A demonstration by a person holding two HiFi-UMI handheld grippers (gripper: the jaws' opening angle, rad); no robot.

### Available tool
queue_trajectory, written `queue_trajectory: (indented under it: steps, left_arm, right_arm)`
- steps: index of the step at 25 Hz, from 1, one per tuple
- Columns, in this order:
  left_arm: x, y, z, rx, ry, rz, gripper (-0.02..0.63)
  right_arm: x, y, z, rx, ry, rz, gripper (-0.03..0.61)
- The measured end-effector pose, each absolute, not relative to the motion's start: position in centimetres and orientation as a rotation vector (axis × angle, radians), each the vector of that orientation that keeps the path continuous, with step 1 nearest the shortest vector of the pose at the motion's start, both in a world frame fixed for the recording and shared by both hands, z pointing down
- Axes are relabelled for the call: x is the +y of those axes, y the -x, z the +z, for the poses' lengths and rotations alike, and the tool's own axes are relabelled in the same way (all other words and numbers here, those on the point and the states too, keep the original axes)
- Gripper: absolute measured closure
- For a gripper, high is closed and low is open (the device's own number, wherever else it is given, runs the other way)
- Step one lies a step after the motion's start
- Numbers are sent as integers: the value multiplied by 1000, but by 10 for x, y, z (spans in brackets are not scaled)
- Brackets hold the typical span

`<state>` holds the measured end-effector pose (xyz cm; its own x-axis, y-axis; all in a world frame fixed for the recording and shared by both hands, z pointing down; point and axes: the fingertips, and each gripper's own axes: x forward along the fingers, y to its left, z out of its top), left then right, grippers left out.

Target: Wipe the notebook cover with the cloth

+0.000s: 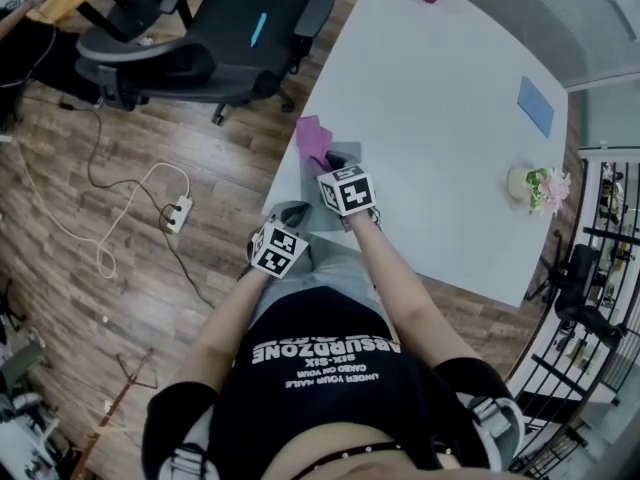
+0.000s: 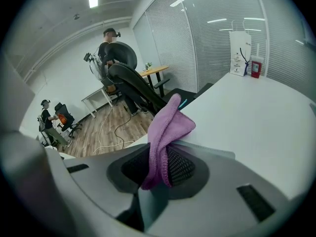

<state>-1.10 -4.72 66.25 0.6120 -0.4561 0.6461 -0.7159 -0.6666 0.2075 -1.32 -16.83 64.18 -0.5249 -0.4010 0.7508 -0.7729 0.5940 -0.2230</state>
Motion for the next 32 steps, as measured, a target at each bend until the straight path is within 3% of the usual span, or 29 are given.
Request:
queue_trajectory:
  steps: [32]
  left_arm:
    - [-47,11,662,-953,-2372,740,597]
  right_arm:
    - [-161,-101,639,-2027,-1262,739,483]
